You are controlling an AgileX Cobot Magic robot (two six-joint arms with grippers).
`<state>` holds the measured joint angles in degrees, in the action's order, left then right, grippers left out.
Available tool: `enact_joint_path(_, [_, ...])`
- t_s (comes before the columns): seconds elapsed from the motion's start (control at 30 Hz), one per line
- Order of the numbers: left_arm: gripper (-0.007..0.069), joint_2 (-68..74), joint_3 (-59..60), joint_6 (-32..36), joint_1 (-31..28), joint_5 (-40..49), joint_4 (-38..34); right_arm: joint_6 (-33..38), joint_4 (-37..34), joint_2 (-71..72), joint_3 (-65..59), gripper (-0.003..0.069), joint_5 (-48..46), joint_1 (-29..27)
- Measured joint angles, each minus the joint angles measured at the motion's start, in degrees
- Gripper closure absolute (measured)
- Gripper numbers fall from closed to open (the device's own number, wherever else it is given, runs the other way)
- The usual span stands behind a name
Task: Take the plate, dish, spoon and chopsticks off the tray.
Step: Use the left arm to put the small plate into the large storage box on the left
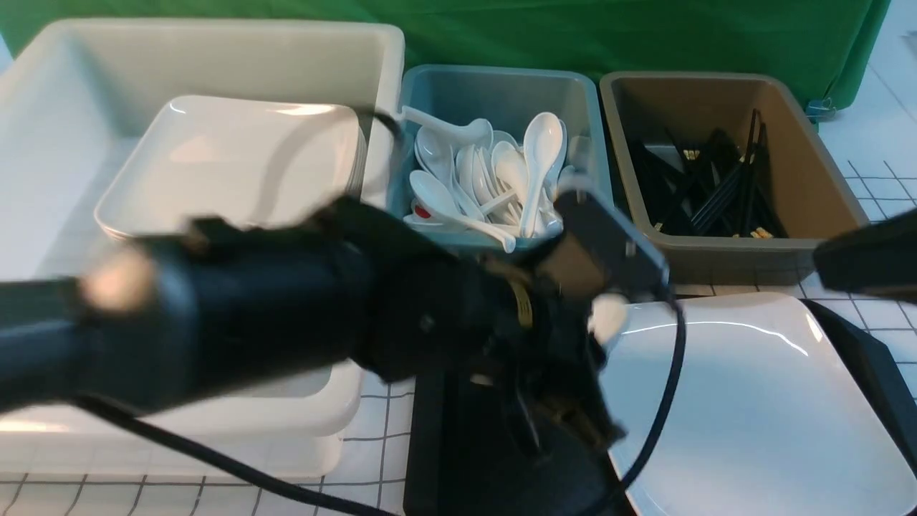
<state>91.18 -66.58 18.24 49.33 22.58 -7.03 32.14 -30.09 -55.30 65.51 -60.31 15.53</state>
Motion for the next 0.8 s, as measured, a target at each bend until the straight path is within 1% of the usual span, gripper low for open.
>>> enact_joint_path(0.1, [0.0610,-6.6,-2.5,-1.9,-0.5,-0.1,0.0,1.0,-4.3,0.9,2.5,0.0663,0.6,0.0])
enact_joint_path(0.17, [0.0610,-11.1,-3.7,-4.1,-2.0,0.8,0.7,2.6,-8.0,0.7,4.5,0.0663,0.5,0.0])
enact_joint_path(0.23, [0.0610,-15.2,-4.1,-6.8,-5.0,3.2,3.6,5.3,-12.7,-0.5,6.9,0.0663,0.0,0.0])
enact_joint_path(0.33, [0.0610,-19.3,-4.1,-12.0,-11.5,10.4,10.4,8.7,-18.8,-3.7,10.6,0.0663,-2.3,0.0])
enact_joint_path(0.4, [0.0610,-20.4,-3.7,-14.1,-15.6,14.2,13.8,9.7,-20.6,-6.4,13.0,0.0663,-3.7,0.8])
enact_joint_path(0.47, [0.0610,-20.7,-2.6,-15.4,-21.6,17.6,15.9,10.2,-21.0,-9.9,16.5,0.0663,-4.7,3.5])
enact_joint_path(0.5, [0.0610,-20.7,-1.7,-15.6,-23.6,17.8,16.5,10.2,-21.1,-11.5,18.0,0.0663,-4.8,5.2])
enact_joint_path(0.53, [0.0610,-20.7,0.4,-15.8,-27.0,17.0,16.7,10.2,-20.9,-13.2,19.5,0.0663,-4.7,7.6])
enact_joint_path(0.6, [0.0610,-20.6,3.0,-15.9,-29.8,15.2,16.5,10.2,-19.8,-15.8,21.2,0.0663,-4.3,10.7])
enact_joint_path(0.63, [0.0610,-20.5,5.9,-15.9,-32.1,12.8,15.8,10.0,-17.7,-18.1,22.6,0.0663,-3.5,13.8])
enact_joint_path(0.67, [0.0610,-20.5,7.1,-15.9,-32.8,11.8,15.6,9.7,-16.1,-19.1,23.2,0.0663,-3.2,15.4])
enact_joint_path(0.7, [0.0610,-20.4,7.9,-15.9,-33.3,11.1,15.4,9.6,-15.7,-19.7,23.6,0.0663,-2.9,15.8])
enact_joint_path(0.73, [0.0610,-19.9,10.8,-15.9,-34.3,8.5,15.3,7.9,-12.3,-22.4,24.8,0.0663,-2.5,18.5])
enact_joint_path(0.77, [0.0610,-19.5,12.7,-15.5,-34.5,6.7,15.2,6.7,-10.4,-23.8,25.3,0.0663,-2.4,19.9])
enact_joint_path(0.8, [0.0610,-19.4,12.9,-15.4,-34.5,6.4,15.2,6.5,-10.2,-24.3,25.5,0.0663,-2.3,20.1])
